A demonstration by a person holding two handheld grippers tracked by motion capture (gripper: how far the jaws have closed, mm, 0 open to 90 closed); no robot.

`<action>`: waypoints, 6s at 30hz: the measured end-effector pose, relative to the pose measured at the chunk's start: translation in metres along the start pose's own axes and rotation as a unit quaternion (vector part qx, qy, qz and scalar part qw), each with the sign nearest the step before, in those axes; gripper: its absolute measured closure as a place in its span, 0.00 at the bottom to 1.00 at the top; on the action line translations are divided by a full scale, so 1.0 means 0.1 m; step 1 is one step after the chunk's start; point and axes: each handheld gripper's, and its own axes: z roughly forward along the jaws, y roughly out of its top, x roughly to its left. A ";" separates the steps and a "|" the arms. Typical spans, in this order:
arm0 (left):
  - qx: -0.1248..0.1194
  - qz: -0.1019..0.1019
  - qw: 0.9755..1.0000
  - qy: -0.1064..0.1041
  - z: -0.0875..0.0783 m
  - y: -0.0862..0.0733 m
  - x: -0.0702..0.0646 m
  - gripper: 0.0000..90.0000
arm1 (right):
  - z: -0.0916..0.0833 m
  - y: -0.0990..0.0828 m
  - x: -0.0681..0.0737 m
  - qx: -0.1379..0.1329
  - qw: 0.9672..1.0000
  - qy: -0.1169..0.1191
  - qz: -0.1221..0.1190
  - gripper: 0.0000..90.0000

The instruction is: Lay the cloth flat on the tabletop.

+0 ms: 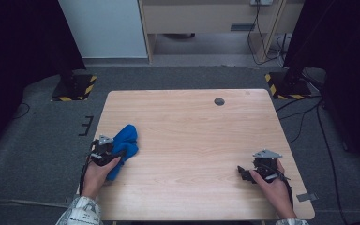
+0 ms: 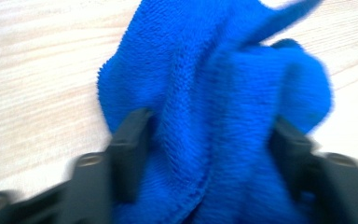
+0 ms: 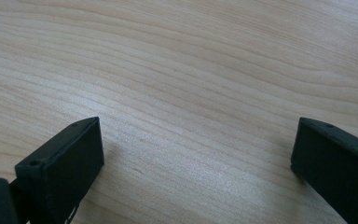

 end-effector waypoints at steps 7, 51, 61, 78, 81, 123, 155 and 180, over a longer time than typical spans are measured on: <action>0.008 -0.002 1.000 -0.007 -0.04 0.06 -0.09 0.74 | -0.01 -0.01 0.00 -0.001 1.000 0.001 -0.005 0.03; -0.039 0.091 0.989 -0.107 0.01 0.82 -1.43 0.76 | 0.00 -0.01 0.00 0.000 1.000 0.004 -0.006 0.03; -0.024 0.112 0.985 -0.127 0.19 0.85 -1.80 0.76 | 0.00 -0.01 0.00 0.000 1.000 0.004 -0.006 0.03; 0.013 0.122 0.986 -0.113 0.55 0.71 -2.06 0.71 | 0.00 -0.01 0.00 0.000 1.000 0.004 -0.006 0.03; 0.012 0.125 0.986 -0.106 0.60 0.62 -2.08 0.61 | 0.00 -0.01 0.00 0.000 1.000 0.004 -0.006 0.03; 0.000 0.161 0.979 -0.122 0.71 1.08 -2.39 0.34 | -0.05 0.06 0.00 -0.015 0.999 0.039 -0.001 0.48; -0.106 0.032 0.991 -0.075 -0.03 0.83 -1.46 0.95 | -0.10 0.25 0.43 -0.041 0.992 0.101 -0.057 0.80; -0.127 -0.012 0.985 -0.118 0.12 0.69 -1.15 0.97 | 0.76 1.02 1.05 -0.011 0.973 0.230 0.011 0.71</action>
